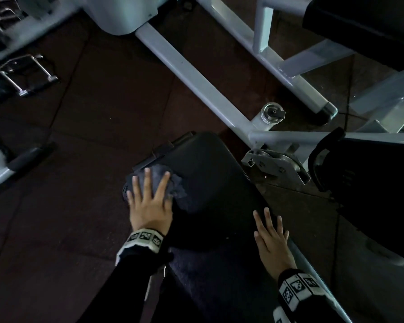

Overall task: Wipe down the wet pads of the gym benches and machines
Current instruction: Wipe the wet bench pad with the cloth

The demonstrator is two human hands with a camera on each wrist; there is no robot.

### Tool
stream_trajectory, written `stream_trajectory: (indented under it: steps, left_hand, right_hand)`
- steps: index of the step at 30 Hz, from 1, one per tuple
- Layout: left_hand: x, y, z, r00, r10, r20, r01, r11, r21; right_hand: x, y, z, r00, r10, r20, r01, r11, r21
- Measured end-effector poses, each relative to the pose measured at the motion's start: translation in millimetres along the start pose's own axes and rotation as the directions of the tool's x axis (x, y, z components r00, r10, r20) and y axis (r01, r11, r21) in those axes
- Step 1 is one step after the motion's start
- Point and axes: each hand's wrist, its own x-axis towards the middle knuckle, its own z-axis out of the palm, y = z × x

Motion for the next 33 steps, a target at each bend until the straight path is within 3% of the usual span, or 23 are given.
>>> stream_trajectory:
  steps: [5,6,10,15,19,23,29,33]
  left_hand:
    - [-46.8,-19.2,17.8,0.987,-0.152,-0.055,0.135,0.964,-0.230]
    - [-64.3,-16.0,25.4,0.991,-0.129,-0.023,0.120,0.967,-0.225]
    - [-117.2,18.3,44.4,0.981,0.175,0.078,-0.173,0.984,-0.040]
    - [-81.4,48.6,28.7,0.957,0.265,0.121,-0.266,0.964,-0.005]
    - [-17.7,33.1,15.5,0.991,0.128,0.038,-0.129,0.992,0.012]
    - [6.8,-1.0,1.2,0.997,-0.065,-0.042,0.063,0.997,-0.055]
    - [-44.0,-2.2,23.5,0.975,-0.213,-0.057,0.195,0.954,-0.230]
    - [-68.0,35.5,30.6,0.987,-0.158,0.040,0.163,0.973,-0.162]
  right_hand:
    - [-0.6,-1.3,-0.2,1.000,0.008,0.003,-0.008,1.000,-0.010]
    - [-1.1,-1.8,-0.7,1.000,0.010,0.005,-0.010,1.000,-0.016]
    - [-2.0,-3.2,-1.7,1.000,0.013,0.007,-0.013,1.000,-0.027]
    - [-0.8,-2.6,-2.0,1.000,0.018,0.020,-0.018,0.999,-0.030]
    - [-0.2,-1.8,-2.2,1.000,0.012,0.020,-0.011,1.000,-0.026]
    - [-1.3,-1.8,-2.6,1.000,0.006,0.018,-0.006,1.000,-0.013]
    - [0.4,-0.1,0.0,1.000,0.017,0.018,-0.016,0.999,-0.031]
    - [1.0,-0.2,3.9,0.999,0.032,0.001,-0.032,0.997,-0.070]
